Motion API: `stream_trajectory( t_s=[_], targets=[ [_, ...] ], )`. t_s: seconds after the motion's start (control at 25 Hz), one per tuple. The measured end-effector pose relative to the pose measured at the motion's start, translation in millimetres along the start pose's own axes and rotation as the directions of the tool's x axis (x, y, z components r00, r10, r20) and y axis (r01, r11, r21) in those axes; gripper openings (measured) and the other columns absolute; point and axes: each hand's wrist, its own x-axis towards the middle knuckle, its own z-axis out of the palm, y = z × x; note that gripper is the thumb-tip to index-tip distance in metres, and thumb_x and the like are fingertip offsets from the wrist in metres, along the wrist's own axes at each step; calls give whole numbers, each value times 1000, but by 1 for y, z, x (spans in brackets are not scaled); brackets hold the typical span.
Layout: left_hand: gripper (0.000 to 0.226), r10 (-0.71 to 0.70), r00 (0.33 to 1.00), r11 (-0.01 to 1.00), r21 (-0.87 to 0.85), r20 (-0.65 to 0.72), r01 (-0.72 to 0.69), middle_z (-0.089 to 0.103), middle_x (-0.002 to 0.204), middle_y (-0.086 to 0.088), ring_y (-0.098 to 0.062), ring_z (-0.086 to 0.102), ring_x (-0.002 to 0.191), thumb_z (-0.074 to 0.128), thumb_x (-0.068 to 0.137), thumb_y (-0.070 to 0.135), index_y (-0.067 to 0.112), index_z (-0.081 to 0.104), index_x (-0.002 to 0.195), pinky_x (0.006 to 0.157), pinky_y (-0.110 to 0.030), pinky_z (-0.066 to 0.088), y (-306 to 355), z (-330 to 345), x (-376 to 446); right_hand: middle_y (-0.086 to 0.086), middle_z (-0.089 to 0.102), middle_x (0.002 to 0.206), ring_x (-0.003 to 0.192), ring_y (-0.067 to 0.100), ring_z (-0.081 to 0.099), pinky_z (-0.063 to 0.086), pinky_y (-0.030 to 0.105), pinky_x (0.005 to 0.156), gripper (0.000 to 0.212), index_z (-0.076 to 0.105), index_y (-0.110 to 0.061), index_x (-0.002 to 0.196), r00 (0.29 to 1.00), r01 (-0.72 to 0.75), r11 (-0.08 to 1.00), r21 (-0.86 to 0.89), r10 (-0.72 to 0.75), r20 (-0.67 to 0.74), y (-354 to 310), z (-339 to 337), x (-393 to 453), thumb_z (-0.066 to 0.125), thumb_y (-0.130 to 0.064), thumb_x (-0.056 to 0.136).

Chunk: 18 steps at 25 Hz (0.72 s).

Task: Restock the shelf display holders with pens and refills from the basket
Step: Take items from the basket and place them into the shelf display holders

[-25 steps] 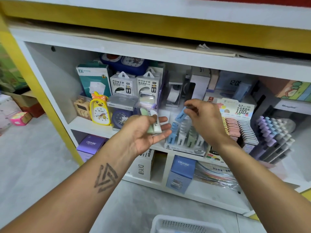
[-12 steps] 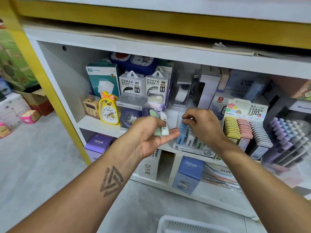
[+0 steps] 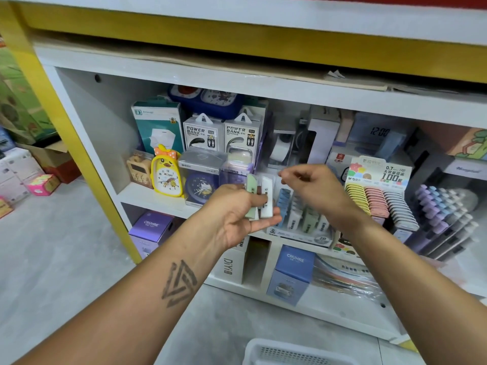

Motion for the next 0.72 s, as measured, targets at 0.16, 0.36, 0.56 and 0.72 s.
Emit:
stream_trajectory(
  t_s=[0.16,0.36,0.56,0.72],
  targets=[
    [19,2,999,999,53,50,-5,71,91,-21,-28,71,66,57,91,-10,-3,63,108,54,-32,58,-1,14,-3,8,74,110,88,15,65,52,25,71,25,75,-16,112,965,-126,852,509,-15,263,-16,-22,-11,68,-24,90],
    [19,-24,994,999,45,103,19,71,80,-23,-28,71,64,48,95,-9,-9,63,106,52,-31,58,-5,25,-6,14,74,90,81,17,67,57,25,77,24,76,-4,101,985,-44,867,497,-45,167,-13,-45,-26,75,-12,77],
    [7,-8,999,996,88,-37,12,63,77,-16,-23,61,64,54,95,-1,-1,60,94,50,-28,57,-6,28,-2,24,68,75,62,23,61,53,26,56,5,78,-7,86,997,-4,953,303,26,-68,-9,-70,-27,77,-11,84],
    [11,-47,999,996,69,-15,48,57,73,-11,-21,54,62,50,95,10,5,58,91,49,-25,49,-7,35,-1,24,71,85,63,21,67,58,24,60,4,76,-7,87,995,-22,980,196,41,-94,-7,-77,-30,73,-5,88]
  ],
)
